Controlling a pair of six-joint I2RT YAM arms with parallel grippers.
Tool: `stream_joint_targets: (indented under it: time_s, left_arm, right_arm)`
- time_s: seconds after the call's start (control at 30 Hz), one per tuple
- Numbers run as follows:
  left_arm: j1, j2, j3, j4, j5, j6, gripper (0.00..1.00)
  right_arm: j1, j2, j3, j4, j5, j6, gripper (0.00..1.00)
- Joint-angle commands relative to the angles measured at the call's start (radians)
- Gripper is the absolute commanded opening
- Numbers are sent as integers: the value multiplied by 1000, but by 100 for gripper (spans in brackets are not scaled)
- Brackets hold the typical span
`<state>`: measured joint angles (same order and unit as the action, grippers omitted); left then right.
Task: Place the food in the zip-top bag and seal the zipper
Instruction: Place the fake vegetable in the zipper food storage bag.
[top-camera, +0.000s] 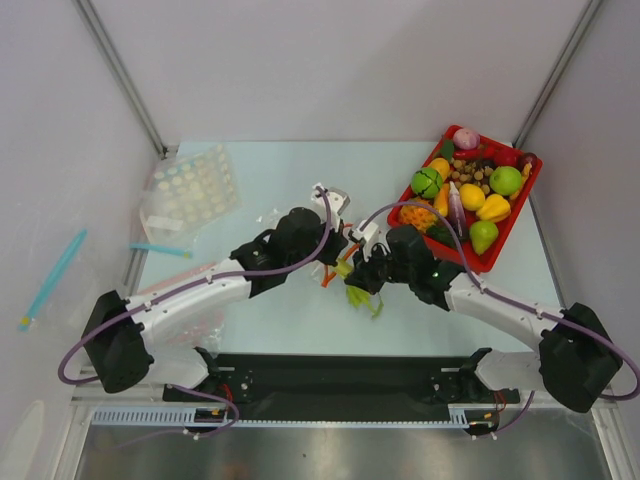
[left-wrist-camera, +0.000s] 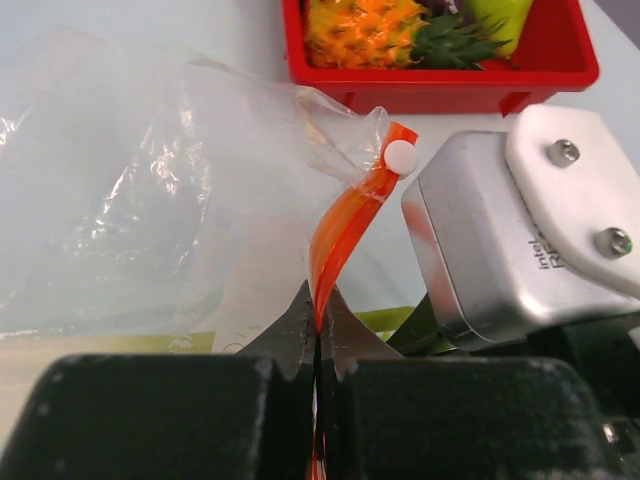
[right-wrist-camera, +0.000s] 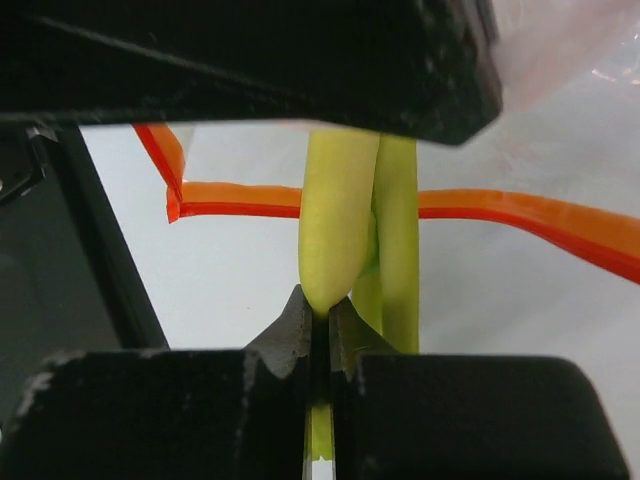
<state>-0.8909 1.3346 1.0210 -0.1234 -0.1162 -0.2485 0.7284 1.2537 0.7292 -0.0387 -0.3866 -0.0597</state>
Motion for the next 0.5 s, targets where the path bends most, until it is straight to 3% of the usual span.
stream_joint_targets:
  time_s: [0.0, 0.3, 0.47]
  left_arm:
    - [-11, -17, -7, 64, 72, 23, 0]
    - [-31, 48, 47, 14, 88, 37, 0]
    - [-31, 31, 27, 64, 219, 22, 0]
  right_arm:
    - [-3, -66, -14, 105, -23, 49, 0]
    - [-49, -126, -51, 164, 9, 112, 0]
    - [-63, -151, -76, 197, 15, 112, 0]
